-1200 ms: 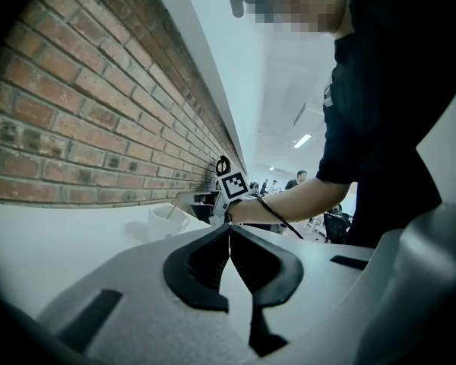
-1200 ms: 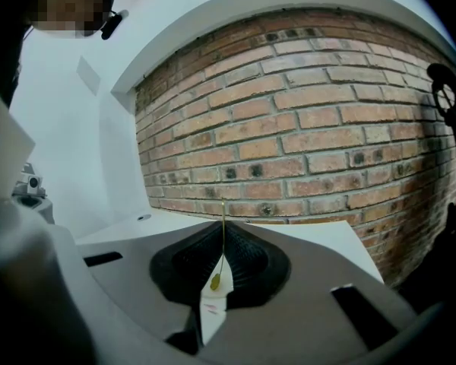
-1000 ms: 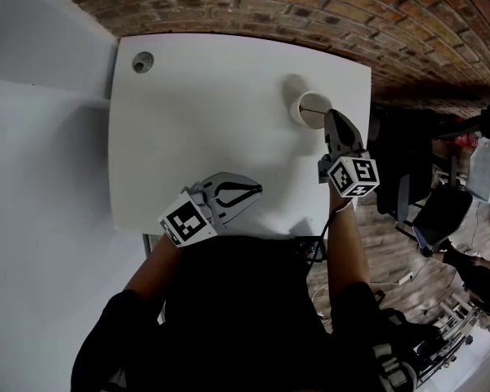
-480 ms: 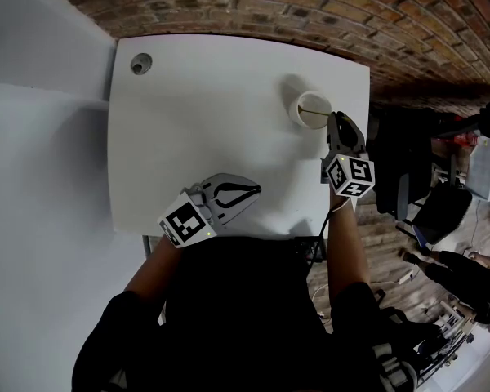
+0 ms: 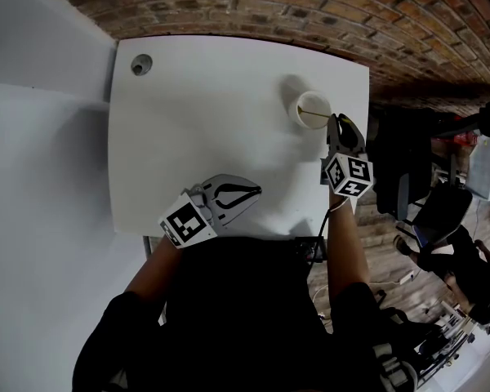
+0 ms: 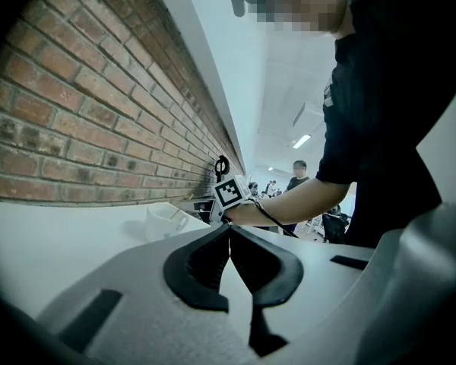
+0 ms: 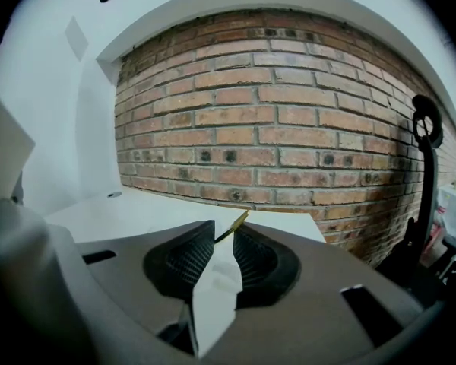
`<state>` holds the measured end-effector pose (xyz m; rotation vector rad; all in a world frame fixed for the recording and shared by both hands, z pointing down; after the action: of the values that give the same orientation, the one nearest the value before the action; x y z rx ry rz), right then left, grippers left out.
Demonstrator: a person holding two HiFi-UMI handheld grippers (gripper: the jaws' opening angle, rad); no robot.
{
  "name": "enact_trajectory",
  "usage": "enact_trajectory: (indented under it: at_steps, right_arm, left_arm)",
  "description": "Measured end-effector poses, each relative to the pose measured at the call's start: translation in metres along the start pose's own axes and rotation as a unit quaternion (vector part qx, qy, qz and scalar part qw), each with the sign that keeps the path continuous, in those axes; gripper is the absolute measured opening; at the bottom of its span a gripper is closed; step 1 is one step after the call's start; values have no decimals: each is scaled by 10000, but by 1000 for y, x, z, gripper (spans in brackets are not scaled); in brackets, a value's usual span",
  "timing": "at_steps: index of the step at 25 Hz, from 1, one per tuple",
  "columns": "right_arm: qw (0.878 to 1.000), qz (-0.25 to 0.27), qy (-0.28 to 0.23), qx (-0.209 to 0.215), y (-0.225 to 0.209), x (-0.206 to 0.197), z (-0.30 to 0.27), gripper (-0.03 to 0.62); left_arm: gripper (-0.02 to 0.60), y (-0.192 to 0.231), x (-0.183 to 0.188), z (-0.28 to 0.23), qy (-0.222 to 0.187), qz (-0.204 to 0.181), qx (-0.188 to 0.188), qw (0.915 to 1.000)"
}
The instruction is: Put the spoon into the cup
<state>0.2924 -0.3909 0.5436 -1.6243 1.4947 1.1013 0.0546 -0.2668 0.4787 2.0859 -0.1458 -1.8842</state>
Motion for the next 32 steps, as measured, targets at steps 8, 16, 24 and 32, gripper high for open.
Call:
enact_trajectory:
  at_steps: [8, 16, 24, 32]
  right_arm:
    - [9998, 16, 103, -149, -3, -5, 0, 112]
    - [9996, -215, 12, -183, -9, -1, 7, 191]
    - [9972, -308, -486, -478, -23, 22, 45, 216]
    - [9926, -251, -1188, 3, 6, 66, 121, 118]
  left_arm:
    - [18, -2, 0, -1, -12, -4, -32, 10000]
    - [18, -4, 2, -1, -18, -39, -74, 10000]
    - [17, -12, 15, 2, -128, -201, -178, 9996]
    - [17, -23, 26, 13, -245, -403, -233, 9986]
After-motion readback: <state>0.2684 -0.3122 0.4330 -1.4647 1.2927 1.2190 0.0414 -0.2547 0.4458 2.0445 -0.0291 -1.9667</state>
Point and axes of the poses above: the fingertips, and each gripper's own axes: z backward along the fingers, y to its left, x out of its top, the point moved 1 cm from there along z, backward along the fingers, and after that the axes turned 9 degrees about -x, right-handed, at the moved point
